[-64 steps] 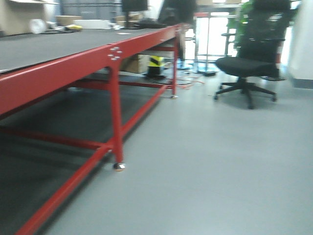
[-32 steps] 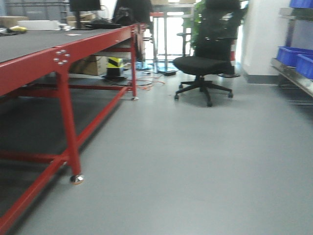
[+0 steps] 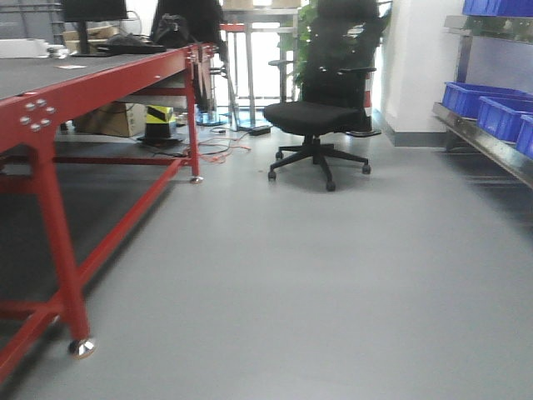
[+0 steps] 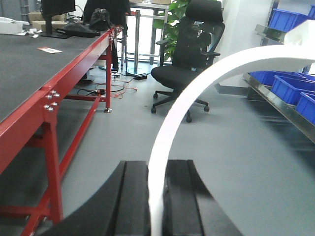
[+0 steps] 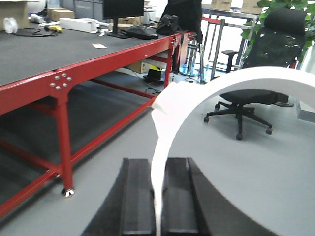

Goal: Grab PVC pipe and place in blue bin
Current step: 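Drive the base toward the shelves of blue bins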

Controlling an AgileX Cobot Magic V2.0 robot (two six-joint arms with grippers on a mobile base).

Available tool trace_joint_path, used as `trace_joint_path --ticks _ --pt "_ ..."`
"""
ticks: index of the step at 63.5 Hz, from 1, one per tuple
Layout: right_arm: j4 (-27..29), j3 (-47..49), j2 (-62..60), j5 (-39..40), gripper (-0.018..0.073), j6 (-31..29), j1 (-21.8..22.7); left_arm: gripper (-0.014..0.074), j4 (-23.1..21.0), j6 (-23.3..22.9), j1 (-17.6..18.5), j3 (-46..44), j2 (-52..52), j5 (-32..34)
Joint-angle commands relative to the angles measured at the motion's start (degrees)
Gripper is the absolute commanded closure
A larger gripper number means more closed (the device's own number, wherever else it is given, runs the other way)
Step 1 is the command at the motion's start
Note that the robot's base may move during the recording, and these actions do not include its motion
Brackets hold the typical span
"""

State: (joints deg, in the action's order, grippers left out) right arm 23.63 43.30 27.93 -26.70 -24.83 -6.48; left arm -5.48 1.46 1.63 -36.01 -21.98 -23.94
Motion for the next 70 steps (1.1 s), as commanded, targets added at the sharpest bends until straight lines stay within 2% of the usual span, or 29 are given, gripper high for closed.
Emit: trace_joint_path --ticks 1,70 --pt "-0.3 0.0 -0.2 1.3 0.0715 -0.1 0.0 0.0708 -0.3 0.0 0.3 -0.1 0.5 1.4" --pt "-0.3 0.0 -0.2 1.3 0.0715 -0.1 0.0 0.0708 -0.3 0.0 0.3 -0.1 0.5 1.4"
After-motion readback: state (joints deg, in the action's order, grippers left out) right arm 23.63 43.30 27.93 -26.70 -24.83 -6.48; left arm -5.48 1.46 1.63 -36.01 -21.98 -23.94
